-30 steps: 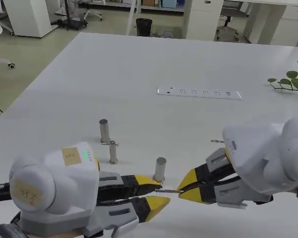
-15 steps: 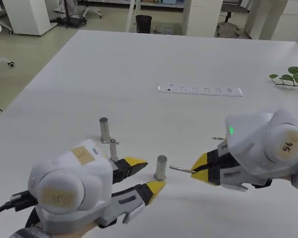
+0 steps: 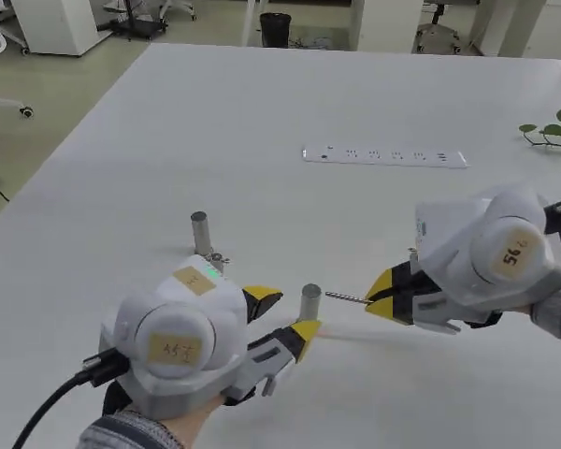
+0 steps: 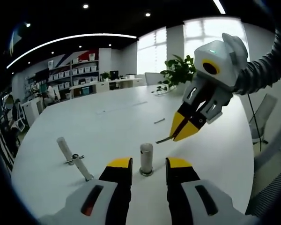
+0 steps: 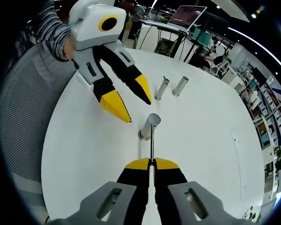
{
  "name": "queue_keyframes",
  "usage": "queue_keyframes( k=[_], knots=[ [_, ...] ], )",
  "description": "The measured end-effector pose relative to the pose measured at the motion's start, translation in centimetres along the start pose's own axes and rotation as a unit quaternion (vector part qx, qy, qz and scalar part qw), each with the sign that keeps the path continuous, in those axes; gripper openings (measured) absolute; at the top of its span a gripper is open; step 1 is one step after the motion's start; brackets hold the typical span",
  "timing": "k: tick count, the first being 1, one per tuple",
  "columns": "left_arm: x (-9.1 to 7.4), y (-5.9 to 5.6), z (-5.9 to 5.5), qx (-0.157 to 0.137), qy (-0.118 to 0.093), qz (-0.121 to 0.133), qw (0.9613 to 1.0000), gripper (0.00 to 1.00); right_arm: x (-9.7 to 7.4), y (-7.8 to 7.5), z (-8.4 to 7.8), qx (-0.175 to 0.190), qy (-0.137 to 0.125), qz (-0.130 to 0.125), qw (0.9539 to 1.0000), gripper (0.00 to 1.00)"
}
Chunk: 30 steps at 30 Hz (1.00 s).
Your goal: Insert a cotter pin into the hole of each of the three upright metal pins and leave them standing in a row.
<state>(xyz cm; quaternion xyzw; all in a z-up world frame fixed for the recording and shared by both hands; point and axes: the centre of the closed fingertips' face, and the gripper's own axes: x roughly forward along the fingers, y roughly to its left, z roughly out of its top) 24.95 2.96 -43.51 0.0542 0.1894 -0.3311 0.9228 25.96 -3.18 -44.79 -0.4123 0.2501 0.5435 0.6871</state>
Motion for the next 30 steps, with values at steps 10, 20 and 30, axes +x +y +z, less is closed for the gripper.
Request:
queue_keyframes(
  k=[10, 20, 30],
  knots=[
    [2.1, 0.2, -1.3, -0.006, 0.021, 0.009, 0.9997, 0.24, 0.8, -0.2, -0.1, -0.006, -0.001, 0.009, 0.9999, 0.00],
    [3.7, 0.7, -2.1, -0.038, 0.032, 0.013, 0.9987, 0.20, 1.2, 0.0, 0.0, -0.004, -0.007, 0.011, 0.9999, 0.00],
    [4.1, 0.6, -2.4, -0.051, 0.036, 0.011, 0.9980, 0.11, 1.2, -0.1, 0.5, -0.016, -0.006, 0.015, 0.9997, 0.00]
  ],
)
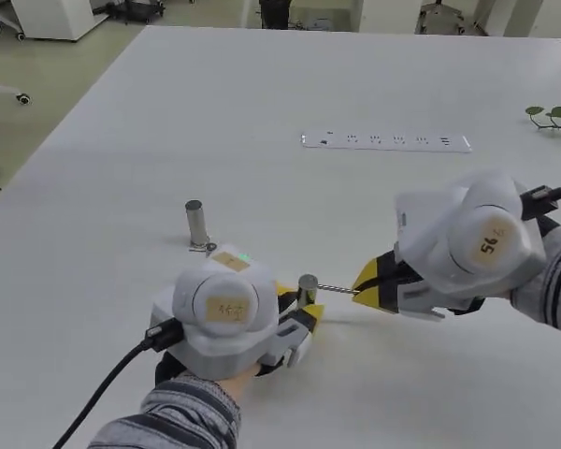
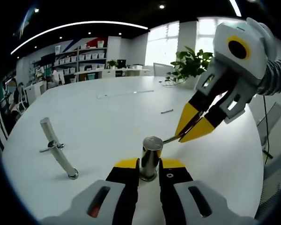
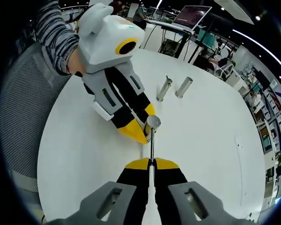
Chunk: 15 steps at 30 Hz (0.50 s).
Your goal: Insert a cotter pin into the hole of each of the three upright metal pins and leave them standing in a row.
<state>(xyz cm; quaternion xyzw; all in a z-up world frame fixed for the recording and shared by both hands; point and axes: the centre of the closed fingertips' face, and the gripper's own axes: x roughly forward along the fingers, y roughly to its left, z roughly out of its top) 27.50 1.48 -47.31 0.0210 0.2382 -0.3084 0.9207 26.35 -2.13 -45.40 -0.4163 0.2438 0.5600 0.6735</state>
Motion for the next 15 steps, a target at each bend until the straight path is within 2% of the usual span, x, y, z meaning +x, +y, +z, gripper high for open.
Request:
queue_keyframes(
  k=[12, 15],
  knots=[
    [0.1, 0.0, -0.1, 0.018, -0.004, 0.014, 0.9997, 0.10, 0.3, 0.1, 1.6, -0.010, -0.013, 0.005, 0.9998, 0.00],
    [0.2, 0.0, -0.1, 0.007, -0.004, 0.019, 0.9998, 0.10, 0.5, 0.1, 2.0, -0.013, -0.015, 0.005, 0.9998, 0.00]
  ],
)
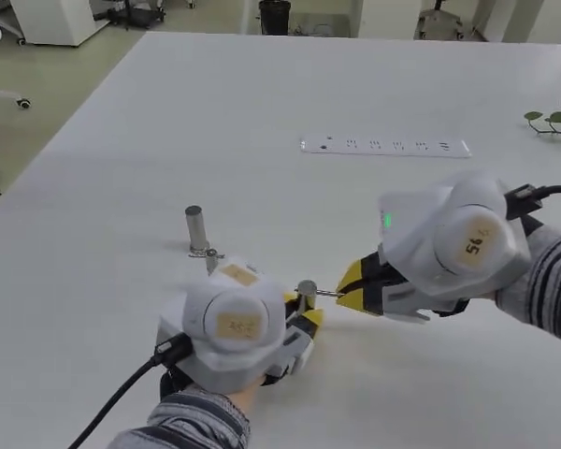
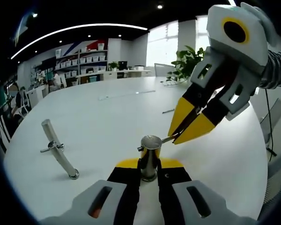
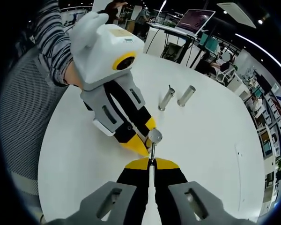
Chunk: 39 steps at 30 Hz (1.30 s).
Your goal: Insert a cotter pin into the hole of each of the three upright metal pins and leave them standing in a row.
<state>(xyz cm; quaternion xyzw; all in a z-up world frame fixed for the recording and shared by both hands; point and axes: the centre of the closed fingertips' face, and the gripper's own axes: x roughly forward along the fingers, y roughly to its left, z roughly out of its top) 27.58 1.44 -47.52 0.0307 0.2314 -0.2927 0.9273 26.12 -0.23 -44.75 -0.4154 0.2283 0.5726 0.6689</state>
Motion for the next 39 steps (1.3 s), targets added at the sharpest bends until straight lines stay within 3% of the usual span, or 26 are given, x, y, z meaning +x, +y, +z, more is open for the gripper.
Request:
queue_keyframes(
  k=[4, 15, 37, 39],
  knots=[
    [0.0, 0.0, 0.0, 0.009, -0.001, 0.006, 0.9999, 0.10, 0.2, -0.1, 0.3, -0.006, 0.000, 0.001, 1.0000, 0.00],
    [0.1, 0.1, 0.0, -0.005, -0.003, 0.030, 0.9995, 0.10, 0.6, -0.3, 0.8, -0.018, -0.002, -0.003, 0.9998, 0.00],
    [0.2, 0.2, -0.2, -0.007, 0.000, 0.040, 0.9992, 0.10, 1.0, -0.3, 1.3, -0.032, 0.002, 0.000, 0.9995, 0.00],
    [0.2, 0.2, -0.2, -0.008, 0.000, 0.040, 0.9992, 0.10, 1.0, -0.4, 1.3, -0.021, 0.002, 0.000, 0.9998, 0.00]
  ],
)
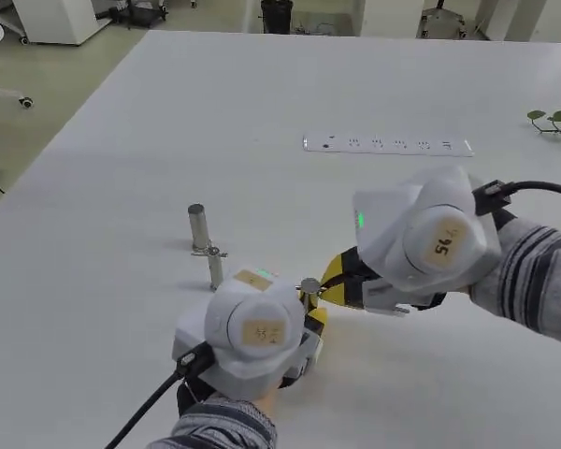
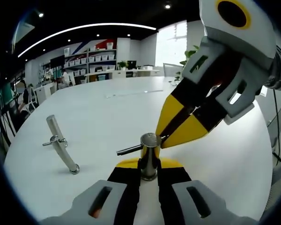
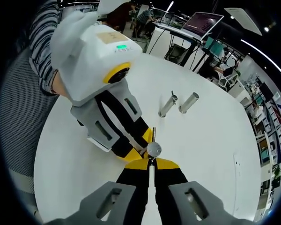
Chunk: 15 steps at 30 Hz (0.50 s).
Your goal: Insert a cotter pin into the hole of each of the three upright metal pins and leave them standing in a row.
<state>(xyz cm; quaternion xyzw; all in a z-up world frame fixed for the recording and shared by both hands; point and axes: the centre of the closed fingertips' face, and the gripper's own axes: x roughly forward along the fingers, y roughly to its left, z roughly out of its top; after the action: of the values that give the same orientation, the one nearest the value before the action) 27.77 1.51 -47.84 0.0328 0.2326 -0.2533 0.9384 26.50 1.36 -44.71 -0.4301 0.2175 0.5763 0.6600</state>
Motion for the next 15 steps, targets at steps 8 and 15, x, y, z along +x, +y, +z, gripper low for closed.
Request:
queue_keyframes(
  k=[8, 15],
  knots=[
    [0.00, -0.01, -0.05, -0.001, 0.001, 0.001, 1.0000, 0.10, -0.43, -0.12, 0.26, 0.033, -0.016, -0.003, 0.9993, 0.04],
    [0.01, -0.02, -0.09, -0.003, 0.002, 0.002, 1.0000, 0.10, -0.72, -0.06, 0.13, 0.037, -0.010, -0.006, 0.9993, 0.04]
  ],
)
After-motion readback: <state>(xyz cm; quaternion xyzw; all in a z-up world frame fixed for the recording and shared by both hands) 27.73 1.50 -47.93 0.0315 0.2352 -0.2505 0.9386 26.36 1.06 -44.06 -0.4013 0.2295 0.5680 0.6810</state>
